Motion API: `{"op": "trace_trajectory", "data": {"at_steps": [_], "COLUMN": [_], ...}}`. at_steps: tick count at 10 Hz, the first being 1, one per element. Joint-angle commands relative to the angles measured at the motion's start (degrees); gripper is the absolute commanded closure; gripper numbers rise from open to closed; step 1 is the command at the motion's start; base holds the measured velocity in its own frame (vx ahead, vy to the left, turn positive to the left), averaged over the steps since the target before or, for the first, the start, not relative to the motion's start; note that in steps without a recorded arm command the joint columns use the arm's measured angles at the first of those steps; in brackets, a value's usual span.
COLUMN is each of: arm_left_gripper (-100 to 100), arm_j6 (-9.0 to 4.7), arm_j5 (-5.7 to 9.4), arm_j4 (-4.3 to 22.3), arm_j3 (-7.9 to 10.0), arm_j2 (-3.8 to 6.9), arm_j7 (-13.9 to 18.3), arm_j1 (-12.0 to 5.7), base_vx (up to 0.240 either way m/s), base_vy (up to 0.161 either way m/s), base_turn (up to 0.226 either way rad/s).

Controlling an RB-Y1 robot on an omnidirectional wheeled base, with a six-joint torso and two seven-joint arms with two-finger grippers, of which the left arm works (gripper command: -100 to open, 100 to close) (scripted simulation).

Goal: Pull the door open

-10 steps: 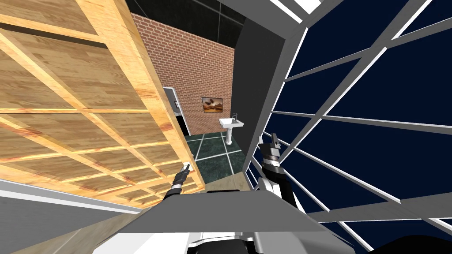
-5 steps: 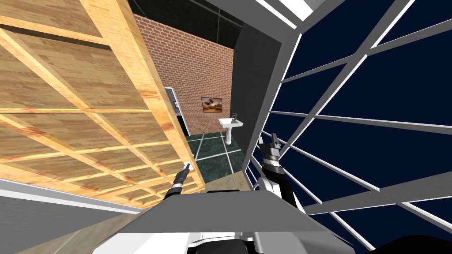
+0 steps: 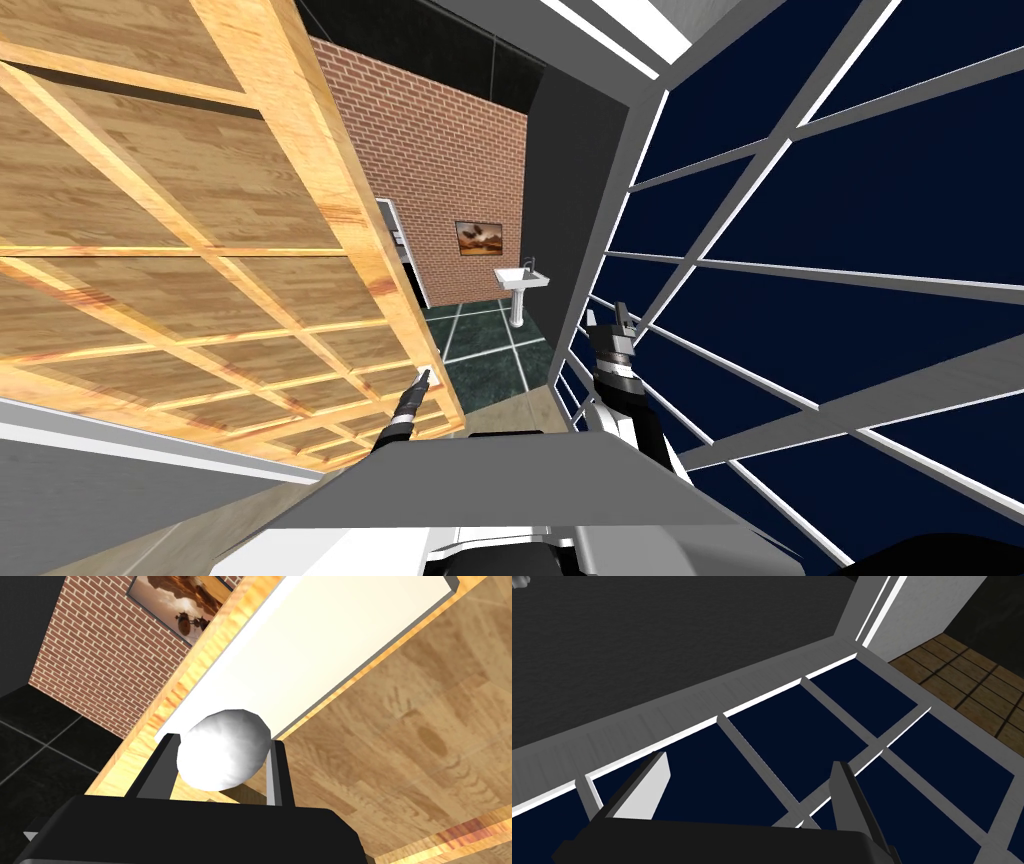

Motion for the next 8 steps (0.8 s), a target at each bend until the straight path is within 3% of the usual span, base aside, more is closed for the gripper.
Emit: {"op": "trace_trajectory", "data": {"at_steps": [1,2,4,8], "arm_left_gripper": [100,100,100,100], "arm_j6": [0.38,0.38,0.42,0.45], "arm_j5": [0.68,0.68,2.17,3.71], "arm_j4": [-0.40,-0.40,-0.08,0.24], "arm_j3": [-0.98,-0.98,-1.88,-2.81], "arm_j2": [-0.34,-0.34,-0.13,0.09], "arm_j7": [2.86,3.04,6.73,12.44], "arm_j1": [0.10,0.10,-0.31,-0.74], "base_vx": [-0.035,-0.028,-0.046,-0.036], "base_vy": [0.008,0.009,0.014,0.009], "base_turn": [-0.042,-0.014,-0.035,-0.025]}}
